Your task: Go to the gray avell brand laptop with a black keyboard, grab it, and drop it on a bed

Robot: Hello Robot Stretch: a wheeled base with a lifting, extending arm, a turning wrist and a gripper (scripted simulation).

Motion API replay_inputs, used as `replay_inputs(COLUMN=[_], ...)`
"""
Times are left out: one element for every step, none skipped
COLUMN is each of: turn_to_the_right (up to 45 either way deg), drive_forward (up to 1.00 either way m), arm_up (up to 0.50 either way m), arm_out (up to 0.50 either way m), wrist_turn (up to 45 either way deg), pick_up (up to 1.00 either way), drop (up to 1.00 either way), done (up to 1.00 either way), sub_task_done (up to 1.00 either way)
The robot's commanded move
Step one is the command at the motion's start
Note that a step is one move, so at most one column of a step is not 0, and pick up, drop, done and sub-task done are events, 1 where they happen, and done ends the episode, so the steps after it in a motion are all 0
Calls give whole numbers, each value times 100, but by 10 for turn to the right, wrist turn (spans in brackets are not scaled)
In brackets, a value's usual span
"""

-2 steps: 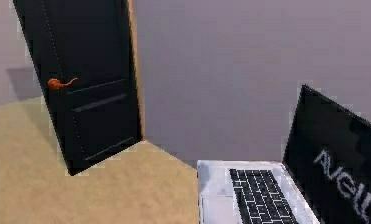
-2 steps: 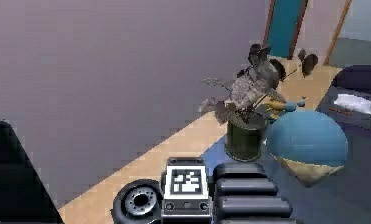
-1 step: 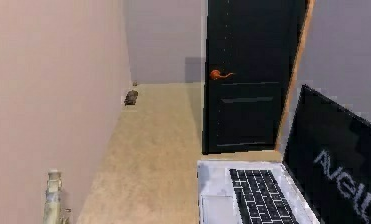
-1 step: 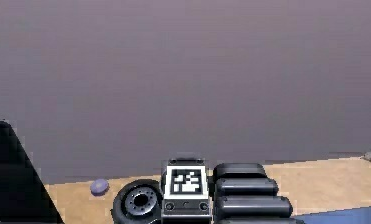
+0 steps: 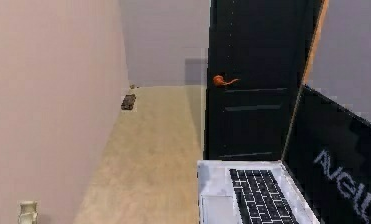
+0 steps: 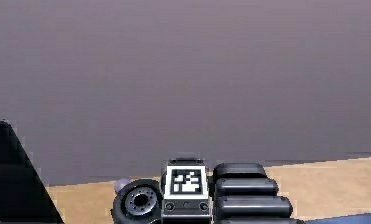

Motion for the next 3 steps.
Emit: replay_inputs(turn_to_the_right=[-90,0,-30], drive_forward=[0,100,0], arm_up=[0,0,0], arm_out=[0,0,0], wrist_turn=[0,0,0], pick_up=[0,0,0], drop=[0,0,0], done=[0,0,0], sub_task_done=[0,0,0])
